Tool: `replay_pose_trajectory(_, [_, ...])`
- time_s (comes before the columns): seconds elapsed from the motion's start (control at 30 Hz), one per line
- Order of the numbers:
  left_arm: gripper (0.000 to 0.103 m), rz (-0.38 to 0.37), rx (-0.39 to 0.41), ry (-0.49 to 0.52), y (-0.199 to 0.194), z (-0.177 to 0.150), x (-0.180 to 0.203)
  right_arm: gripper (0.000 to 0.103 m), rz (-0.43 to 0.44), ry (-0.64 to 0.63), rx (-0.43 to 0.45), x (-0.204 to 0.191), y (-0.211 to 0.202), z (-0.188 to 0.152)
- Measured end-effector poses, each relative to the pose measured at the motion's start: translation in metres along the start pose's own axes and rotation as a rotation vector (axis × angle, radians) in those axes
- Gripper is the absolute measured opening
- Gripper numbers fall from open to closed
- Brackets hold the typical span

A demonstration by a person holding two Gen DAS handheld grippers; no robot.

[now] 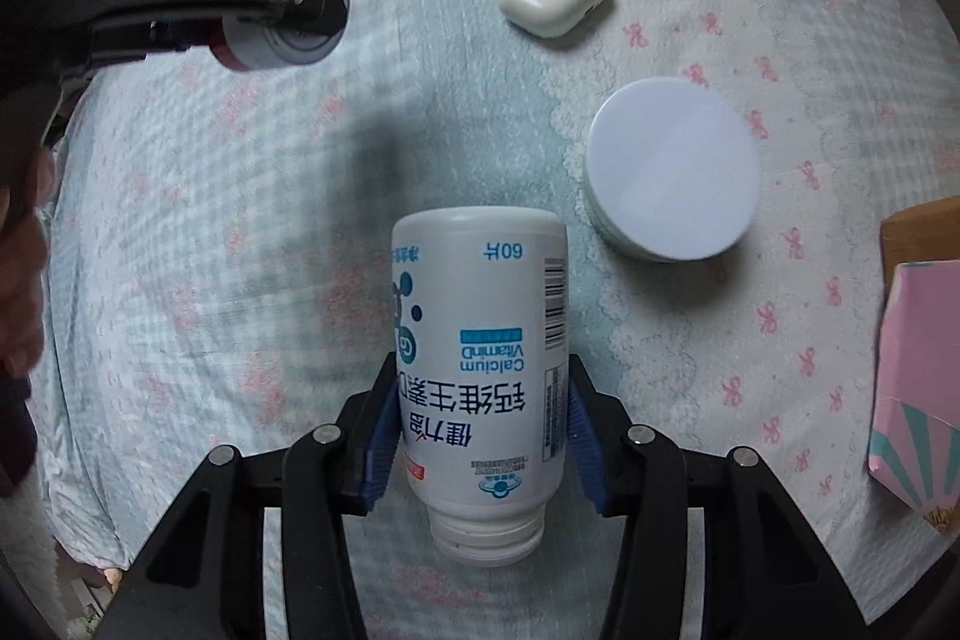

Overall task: Organize rigid objects
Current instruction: 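Carry the red-silver cap and white pill bottle over the cardboard box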

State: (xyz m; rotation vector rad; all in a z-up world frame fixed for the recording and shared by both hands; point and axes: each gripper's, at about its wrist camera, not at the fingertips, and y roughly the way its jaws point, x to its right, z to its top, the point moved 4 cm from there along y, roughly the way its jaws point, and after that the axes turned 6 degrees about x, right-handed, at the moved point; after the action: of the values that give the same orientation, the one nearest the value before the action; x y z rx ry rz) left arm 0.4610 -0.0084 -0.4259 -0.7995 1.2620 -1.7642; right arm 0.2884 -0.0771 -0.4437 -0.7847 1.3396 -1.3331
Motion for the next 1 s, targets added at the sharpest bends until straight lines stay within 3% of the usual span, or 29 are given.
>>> replay_pose_trajectory(0.23, [0.038, -0.002, 0.101, -0.005, -0.087, -0.038, 0.012, 0.046, 0.07, 0.037, 0.068, 0.001, -0.062, -0.005])
replay_pose_trajectory(0.57, [0.038, -0.038, 0.183, -0.048, -0.185, -0.101, 0.035, 0.046, 0.073, 0.002, 0.154, 0.009, -0.156, -0.045])
replay_pose_trajectory(0.77, [0.038, -0.064, 0.218, -0.039, -0.218, -0.121, 0.073, 0.046, 0.113, 0.057, 0.188, 0.035, -0.195, -0.06])
replay_pose_trajectory(1.0, [0.038, -0.088, 0.253, -0.103, -0.24, -0.119, 0.125, 0.046, 0.152, 0.098, 0.241, 0.092, -0.238, -0.06])
